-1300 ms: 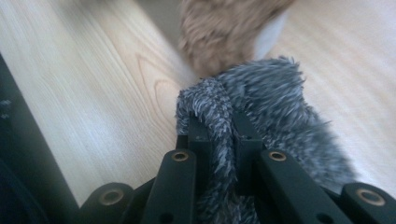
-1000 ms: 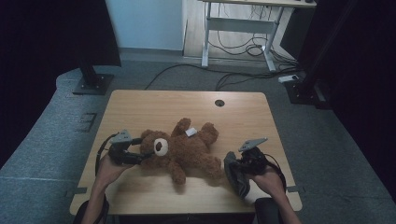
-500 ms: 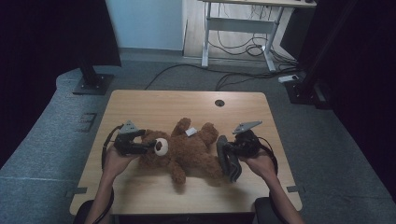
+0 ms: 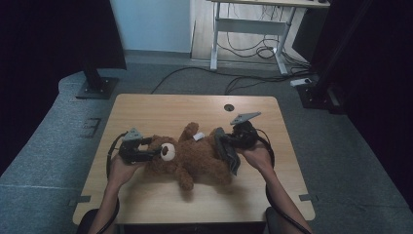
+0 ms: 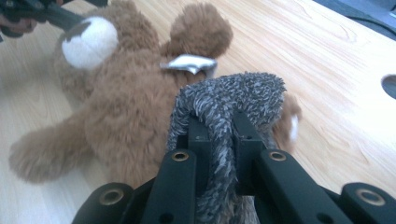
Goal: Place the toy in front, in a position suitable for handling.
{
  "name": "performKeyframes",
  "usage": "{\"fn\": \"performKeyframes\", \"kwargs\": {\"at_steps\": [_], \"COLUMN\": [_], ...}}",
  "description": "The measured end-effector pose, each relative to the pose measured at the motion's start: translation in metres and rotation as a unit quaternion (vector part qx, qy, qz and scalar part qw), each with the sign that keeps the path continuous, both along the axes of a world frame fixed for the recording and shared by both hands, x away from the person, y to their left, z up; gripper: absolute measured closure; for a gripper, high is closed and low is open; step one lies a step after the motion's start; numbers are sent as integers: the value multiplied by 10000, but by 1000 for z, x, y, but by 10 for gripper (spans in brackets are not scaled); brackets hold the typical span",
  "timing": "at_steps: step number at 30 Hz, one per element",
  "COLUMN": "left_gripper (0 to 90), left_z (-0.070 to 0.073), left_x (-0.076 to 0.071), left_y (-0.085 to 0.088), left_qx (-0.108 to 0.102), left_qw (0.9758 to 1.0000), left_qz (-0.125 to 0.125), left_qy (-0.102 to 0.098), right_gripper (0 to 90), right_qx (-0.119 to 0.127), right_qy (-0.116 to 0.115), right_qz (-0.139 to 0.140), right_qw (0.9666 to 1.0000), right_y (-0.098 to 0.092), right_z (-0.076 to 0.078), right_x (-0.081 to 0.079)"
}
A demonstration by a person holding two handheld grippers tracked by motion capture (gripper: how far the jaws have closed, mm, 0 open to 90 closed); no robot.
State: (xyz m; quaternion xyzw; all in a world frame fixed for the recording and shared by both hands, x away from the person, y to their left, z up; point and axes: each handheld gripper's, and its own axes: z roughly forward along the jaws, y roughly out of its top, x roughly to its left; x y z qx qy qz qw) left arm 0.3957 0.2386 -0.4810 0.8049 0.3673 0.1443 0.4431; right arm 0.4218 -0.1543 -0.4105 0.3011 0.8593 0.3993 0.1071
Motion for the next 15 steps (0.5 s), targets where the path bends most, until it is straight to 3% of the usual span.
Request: {"fn": "performKeyframes", "kwargs": {"at_steps": [5,8,15], "left_gripper": [336,336,336], "left_z": [-1,-2,-3], "left_x": [0,0,1], "left_y": [-1,0,-1], "left_qx": [50,85,86], "left_qw": [10000,10000,9999], "left_qz": [30,42,89], "left_qy": [-3,-9,-11], "right_gripper": [810,811,812], "right_qx": [-77,-276,-582], "right_qy": [118,166,239], "right_qz": [86,138,-29], "right_qw": [9999,9994,9980], "right_y": [24,33,26], "right_z": [-13,-25,-44], "right_x": [13,17,17]}}
